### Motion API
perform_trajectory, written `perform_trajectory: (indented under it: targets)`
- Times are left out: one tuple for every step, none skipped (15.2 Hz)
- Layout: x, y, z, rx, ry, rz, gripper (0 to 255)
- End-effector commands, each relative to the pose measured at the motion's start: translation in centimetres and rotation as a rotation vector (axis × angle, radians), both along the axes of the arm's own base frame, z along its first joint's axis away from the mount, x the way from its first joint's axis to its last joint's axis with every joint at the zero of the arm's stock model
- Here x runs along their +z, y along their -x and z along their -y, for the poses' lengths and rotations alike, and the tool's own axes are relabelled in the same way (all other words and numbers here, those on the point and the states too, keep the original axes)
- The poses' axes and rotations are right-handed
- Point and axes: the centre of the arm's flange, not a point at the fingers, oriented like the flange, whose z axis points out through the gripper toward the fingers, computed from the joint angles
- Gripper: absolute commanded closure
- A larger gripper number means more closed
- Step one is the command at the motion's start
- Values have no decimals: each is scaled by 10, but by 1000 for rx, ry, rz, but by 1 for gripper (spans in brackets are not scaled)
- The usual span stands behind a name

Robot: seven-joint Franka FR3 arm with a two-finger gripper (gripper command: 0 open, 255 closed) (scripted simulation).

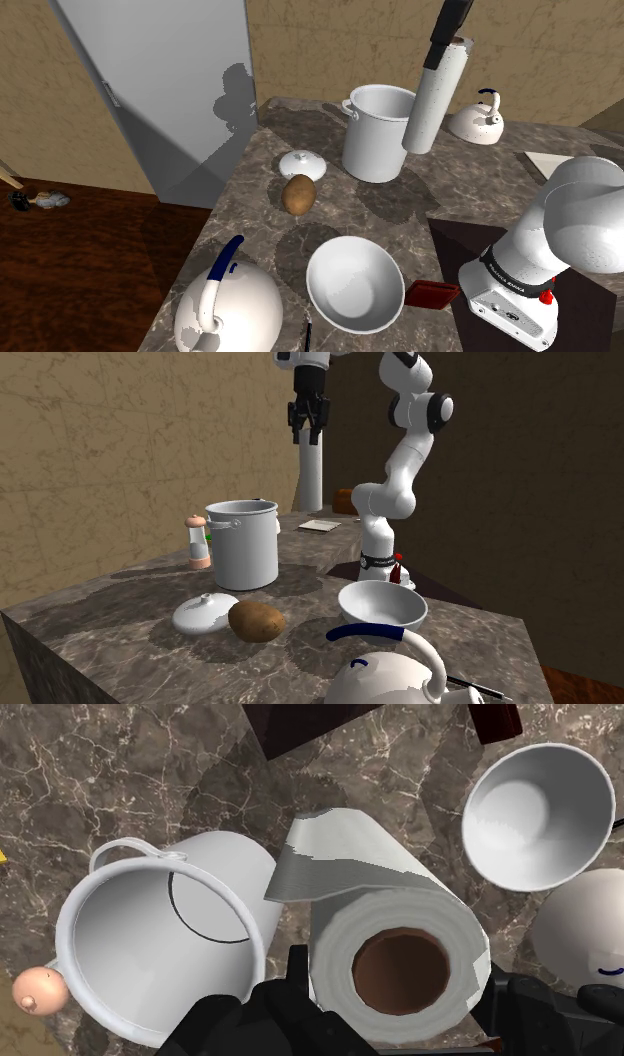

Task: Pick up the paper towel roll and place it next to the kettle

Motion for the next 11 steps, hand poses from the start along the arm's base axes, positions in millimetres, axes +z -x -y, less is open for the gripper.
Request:
perform_trajectory:
  targets:
    - [11,0,0,0,0,0,255]
    - [17,0,0,0,0,0,255]
    - [22,0,0,0,0,0,255]
    - [27,0,0,0,0,0,255]
    - [32,0,0,0,0,0,255]
    - [36,0,0,0,0,0,255]
    - [36,-2,13,0,0,0,255]
    - [37,-4,26,0,0,0,255]
    - [37,-6,39,0,0,0,255]
    - [37,-8,52,0,0,0,255]
    - [37,-9,65,0,0,0,255]
